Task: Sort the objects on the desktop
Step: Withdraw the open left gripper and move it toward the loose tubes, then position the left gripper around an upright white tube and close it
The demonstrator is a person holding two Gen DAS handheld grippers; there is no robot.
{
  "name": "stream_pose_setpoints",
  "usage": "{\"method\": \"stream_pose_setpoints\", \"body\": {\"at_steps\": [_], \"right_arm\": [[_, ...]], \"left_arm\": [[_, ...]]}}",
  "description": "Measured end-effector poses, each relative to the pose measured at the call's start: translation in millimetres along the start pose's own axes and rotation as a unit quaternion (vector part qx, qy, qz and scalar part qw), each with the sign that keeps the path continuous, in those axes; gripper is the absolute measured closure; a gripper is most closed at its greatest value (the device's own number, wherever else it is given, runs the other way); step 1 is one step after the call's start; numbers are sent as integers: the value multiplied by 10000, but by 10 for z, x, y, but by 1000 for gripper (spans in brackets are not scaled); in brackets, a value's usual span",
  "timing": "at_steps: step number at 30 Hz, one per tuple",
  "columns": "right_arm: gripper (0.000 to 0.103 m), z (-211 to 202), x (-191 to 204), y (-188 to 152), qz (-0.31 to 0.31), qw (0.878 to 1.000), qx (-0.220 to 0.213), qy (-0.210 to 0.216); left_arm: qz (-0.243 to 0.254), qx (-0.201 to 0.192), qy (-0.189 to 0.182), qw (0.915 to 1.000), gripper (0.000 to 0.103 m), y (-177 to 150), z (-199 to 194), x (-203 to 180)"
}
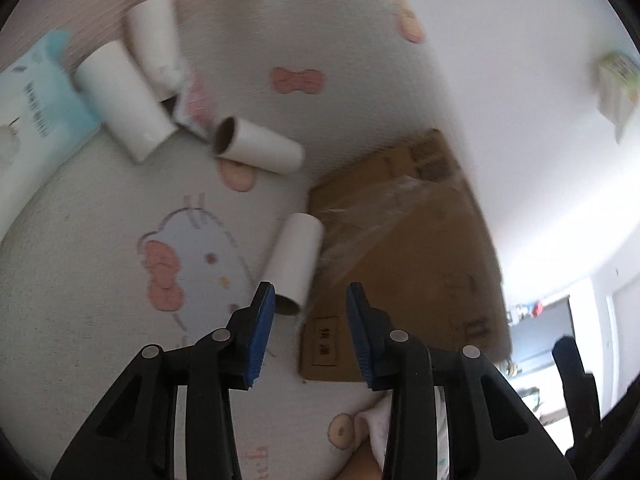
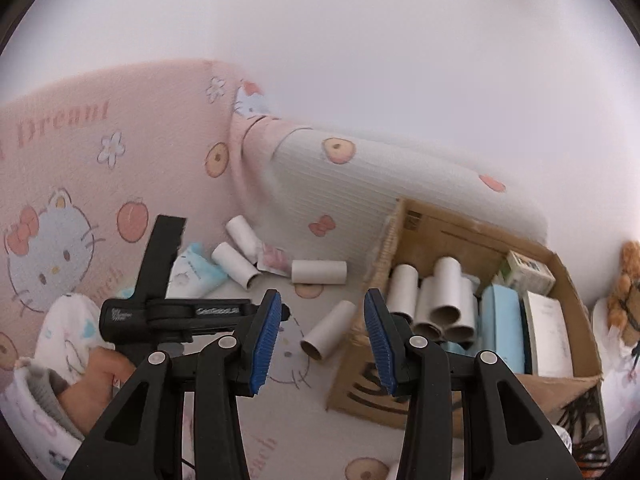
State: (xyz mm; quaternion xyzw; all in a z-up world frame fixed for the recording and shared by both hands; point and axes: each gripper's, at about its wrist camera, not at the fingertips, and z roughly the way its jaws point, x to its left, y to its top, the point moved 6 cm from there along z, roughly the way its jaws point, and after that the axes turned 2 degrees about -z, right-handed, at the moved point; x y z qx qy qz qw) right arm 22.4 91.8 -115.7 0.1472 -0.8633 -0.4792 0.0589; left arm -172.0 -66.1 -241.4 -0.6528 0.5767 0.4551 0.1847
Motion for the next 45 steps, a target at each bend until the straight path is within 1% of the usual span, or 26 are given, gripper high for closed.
{"method": "stream_pose_setpoints", "body": {"at_steps": [5,7,10,12,15,17,19,21,24,25,27,28,29,30,33,36,39,41,42,45], "right_arm": [[64,302,264,67,-177,9994,290,64],[64,459,332,94,-201,9988,421,113],[64,724,403,112,-133,9959,875,197],[64,930,364,103,208,9901,1357,299],[64,1219,268,113,733,9741,2095,433],[64,1379,224,124,819,9653,2458,317],[64,1575,189,136,1074,9519,2842,398],[64,1770,153,102,1505,9289,3346,510],[64,2011,133,74,1850,9060,3767,556],[64,2091,122,64,1869,9014,3876,488],[64,2283,51,3,1698,8923,4184,-17],[64,2363,39,-3,1637,8896,4262,-112],[64,2438,25,-28,1631,8845,4366,-189],[64,2492,-15,-83,1706,8750,4519,-307],[64,2583,-31,-184,1835,8628,4698,-340],[64,2626,-4,-308,1769,8549,4868,-308],[64,2651,-29,-426,1787,8481,4972,-390],[64,2672,-53,-488,1788,8450,5023,-413],[64,2688,-79,-541,1841,8396,5091,-451],[64,2728,-92,-617,2015,8323,5149,-396]], "left_arm": [[-455,-251,-46,9986,63,152,-54,184],[-553,-297,-52,9980,62,195,-45,241],[-727,-274,85,9969,62,254,54,365],[-730,-229,265,9967,62,273,131,426],[-681,-165,426,9966,62,279,206,461],[-661,-127,415,9969,62,269,230,455],[-606,-83,420,9972,62,258,254,436],[-534,-35,440,9976,62,242,280,417],[-469,100,388,9981,62,204,364,405],[-470,169,374,9980,62,187,408,413],[-581,336,344,9972,62,146,500,458],[-695,428,273,9963,62,125,552,491],[-769,482,233,9956,62,111,582,517],[-888,544,164,9944,62,100,624,547],[-1136,641,-119,9914,62,87,700,567],[-1214,694,-305,9897,62,75,768,540],[-1096,787,-211,9906,62,40,851,515],[-1077,879,-263,9899,61,6,912,501],[-1088,911,-300,9894,58,-6,942,498],[-1193,909,-469,9876,56,-12,1001,500]]}}
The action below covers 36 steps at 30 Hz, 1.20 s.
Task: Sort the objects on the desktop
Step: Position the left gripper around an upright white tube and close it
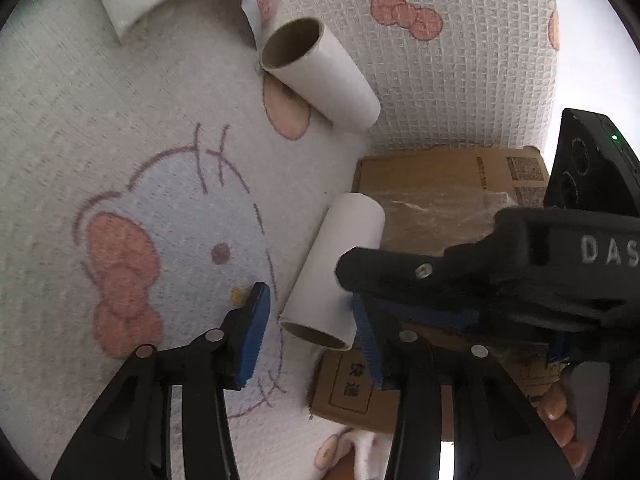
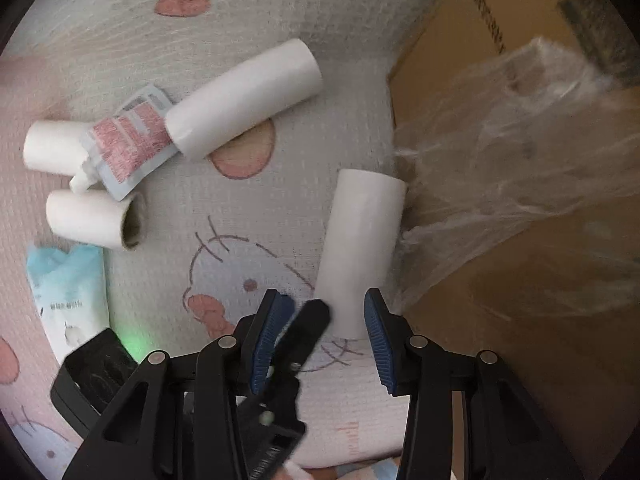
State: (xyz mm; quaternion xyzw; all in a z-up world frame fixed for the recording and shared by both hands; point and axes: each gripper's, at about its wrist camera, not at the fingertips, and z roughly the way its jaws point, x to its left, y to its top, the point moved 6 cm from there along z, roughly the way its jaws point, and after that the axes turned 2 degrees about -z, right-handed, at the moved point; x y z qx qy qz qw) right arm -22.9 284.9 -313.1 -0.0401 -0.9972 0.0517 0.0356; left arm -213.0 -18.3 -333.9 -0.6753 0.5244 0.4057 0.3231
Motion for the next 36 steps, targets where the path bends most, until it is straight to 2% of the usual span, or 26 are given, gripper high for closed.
{"method": "stream_pose_setpoints", "body": {"at_steps": [3,6,11,18,20,23,25,27,28,29,31,32,33,36], "right_arm": [[64,41,19,4,-80,9998,-24,-182],[64,102,18,7,-49,9997,-2,-226],[64,121,23,0,-46,9996,32,-289],[64,143,47,-50,-111,9990,4,-426],[64,146,46,-72,-81,9994,42,-347],[64,178,36,-113,-2,9998,160,-73],[64,223,33,-140,60,9997,213,100],[64,290,52,-169,34,9991,253,341],[64,324,65,-187,40,9987,291,427],[64,353,91,-208,2,9981,319,533],[63,354,162,-242,-233,9978,132,612],[63,338,190,-252,-311,9975,36,635],[63,310,221,-269,-396,9969,-118,665],[63,296,330,-334,-501,9918,-258,1150]], "left_arm": [[-186,-32,-239,9995,56,11,4,7],[-165,-2,-305,9994,56,-15,30,-12],[360,75,153,9992,57,-109,107,-94],[583,23,458,9972,59,-199,53,-139],[659,-44,621,9959,59,-233,-18,-136],[510,-100,697,9962,59,-295,-155,-54],[400,-201,691,9966,63,-330,-268,3],[317,-407,702,9962,77,-348,-395,32],[292,-487,751,9956,78,-326,-479,60],[277,-524,857,9946,79,-343,-524,87],[278,-648,1381,9879,80,-375,-604,191],[264,-685,1587,9846,84,-402,-638,269],[150,-712,1583,9847,90,-417,-564,237],[-298,-868,1282,9875,91,-432,-691,335]]}}
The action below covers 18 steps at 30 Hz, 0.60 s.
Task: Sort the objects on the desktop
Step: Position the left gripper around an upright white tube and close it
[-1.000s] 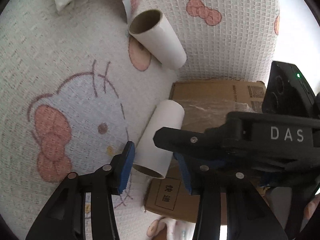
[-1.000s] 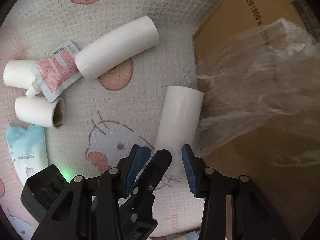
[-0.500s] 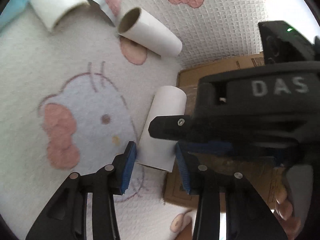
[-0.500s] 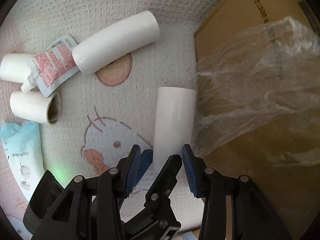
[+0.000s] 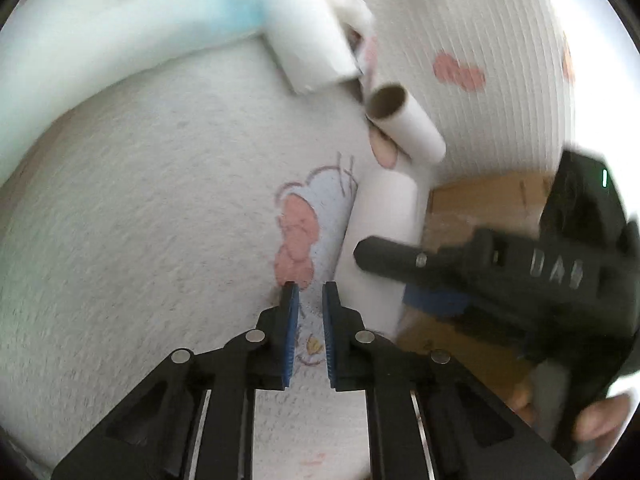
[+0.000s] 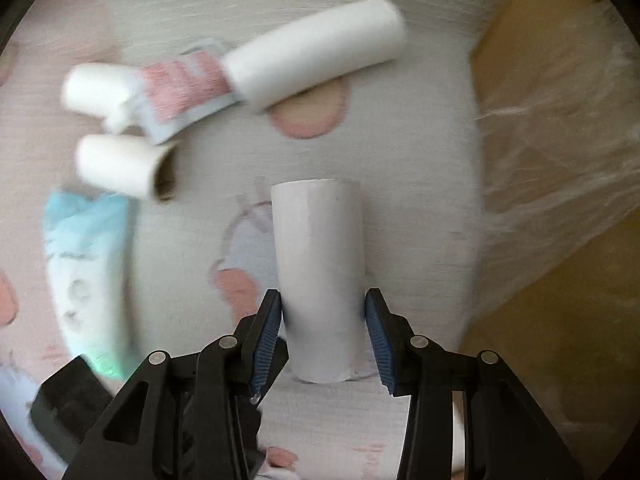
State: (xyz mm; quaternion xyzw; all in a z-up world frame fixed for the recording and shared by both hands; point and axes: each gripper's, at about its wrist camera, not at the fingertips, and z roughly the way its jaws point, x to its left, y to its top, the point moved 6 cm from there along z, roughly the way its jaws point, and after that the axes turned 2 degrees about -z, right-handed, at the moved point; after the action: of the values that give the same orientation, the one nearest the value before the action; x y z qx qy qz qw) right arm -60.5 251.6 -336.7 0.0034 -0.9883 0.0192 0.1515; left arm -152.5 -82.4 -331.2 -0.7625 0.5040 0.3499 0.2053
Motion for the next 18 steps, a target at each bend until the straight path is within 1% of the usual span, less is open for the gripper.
{"method": "stream_pose_setpoints", "body": {"at_steps": [2,4,7,8,9,10,11,12,13,15,17,18], "right_arm": [[63,14,55,-43,-91,9999,-80,112],[63,10,139,-83,-264,9988,-229,332],[63,-8,222,-130,-408,9959,-372,716],[63,-25,232,-136,-434,9951,-431,781],[63,-64,246,-144,-482,9941,-511,825],[63,-116,259,-151,-544,9933,-587,831],[63,-164,265,-151,-565,9926,-672,839],[63,-274,275,-147,-603,9908,-858,851],[63,-351,284,-142,-624,9895,-962,882],[63,-525,298,-137,-650,9862,-1125,1028],[63,-629,301,-139,-687,9856,-1213,952],[63,-685,214,-56,-815,9845,-1321,811]], "left_arm": [[-124,-129,-34,9998,91,16,-90,55],[-132,-194,-61,9997,91,19,-143,81],[-109,-164,-122,9997,89,-125,-123,117],[-80,-187,-106,9997,85,-109,-128,151],[-27,-212,-100,9997,78,-101,-140,148],[14,-228,-117,9997,74,-38,-188,132],[50,-232,-140,9996,67,-35,-209,138],[92,-234,-179,9995,62,-35,-195,93],[129,-264,-229,9993,60,-9,-151,56],[244,-342,-304,9987,55,-21,-199,-14],[350,-409,-362,9979,51,19,-211,-72],[359,-424,-417,9976,49,42,-218,-76]]}}
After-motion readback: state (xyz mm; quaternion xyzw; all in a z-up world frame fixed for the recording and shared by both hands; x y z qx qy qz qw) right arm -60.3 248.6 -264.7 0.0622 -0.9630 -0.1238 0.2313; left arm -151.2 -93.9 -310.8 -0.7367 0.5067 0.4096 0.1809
